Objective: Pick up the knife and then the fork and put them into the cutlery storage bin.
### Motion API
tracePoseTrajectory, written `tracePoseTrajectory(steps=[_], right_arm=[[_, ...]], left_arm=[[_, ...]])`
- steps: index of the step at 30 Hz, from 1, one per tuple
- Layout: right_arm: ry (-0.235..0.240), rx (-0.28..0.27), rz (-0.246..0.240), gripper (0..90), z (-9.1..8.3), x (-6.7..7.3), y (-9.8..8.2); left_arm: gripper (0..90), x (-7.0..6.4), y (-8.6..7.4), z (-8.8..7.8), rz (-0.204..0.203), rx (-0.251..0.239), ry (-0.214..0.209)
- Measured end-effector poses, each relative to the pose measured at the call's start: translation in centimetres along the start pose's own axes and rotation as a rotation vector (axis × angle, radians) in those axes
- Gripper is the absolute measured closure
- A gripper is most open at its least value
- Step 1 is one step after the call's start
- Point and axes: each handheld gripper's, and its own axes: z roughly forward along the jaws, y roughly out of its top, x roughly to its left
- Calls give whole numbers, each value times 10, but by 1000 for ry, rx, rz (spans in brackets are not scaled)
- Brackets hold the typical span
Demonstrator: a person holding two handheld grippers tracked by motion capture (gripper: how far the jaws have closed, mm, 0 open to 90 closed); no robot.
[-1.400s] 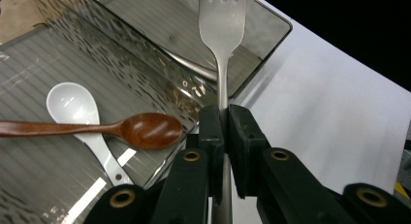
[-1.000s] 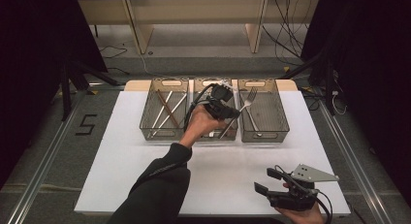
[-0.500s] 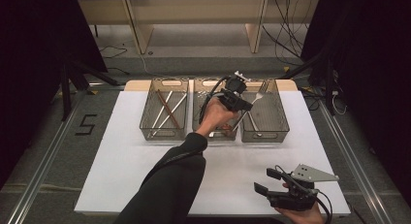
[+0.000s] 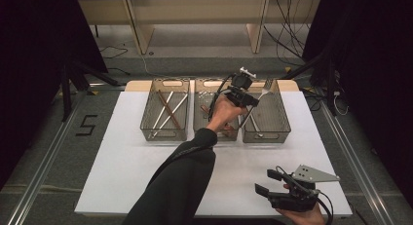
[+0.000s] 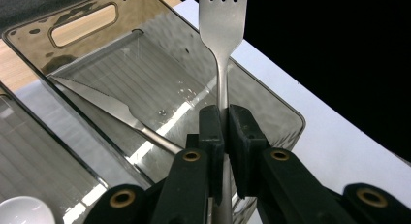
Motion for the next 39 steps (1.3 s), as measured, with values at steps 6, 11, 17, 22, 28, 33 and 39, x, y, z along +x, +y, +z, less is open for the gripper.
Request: tracePoseTrajectory(steps=[6, 11, 17, 22, 28, 33, 39], right_arm=[[3, 0, 0, 281, 0, 0, 0], [6, 3, 3, 281, 0, 1, 0], [8, 0, 2, 281, 0, 1, 0], [8, -1, 2, 281, -1, 1, 0], [10, 1, -1, 281, -1, 1, 0], [11, 1, 0, 281, -1, 2, 0], [16, 4, -4, 281, 0, 2, 0]], left_arm=[[842, 1, 3, 7, -19, -16, 0], [842, 2, 3, 13, -23, -17, 5], [842, 2, 5, 21, -29, -16, 10], [841, 1, 3, 28, -33, -15, 5], [841, 1, 2, 32, -41, -18, 11], [841, 1, 1, 34, -47, -26, 14], [840, 2, -1, 37, -53, -31, 22]])
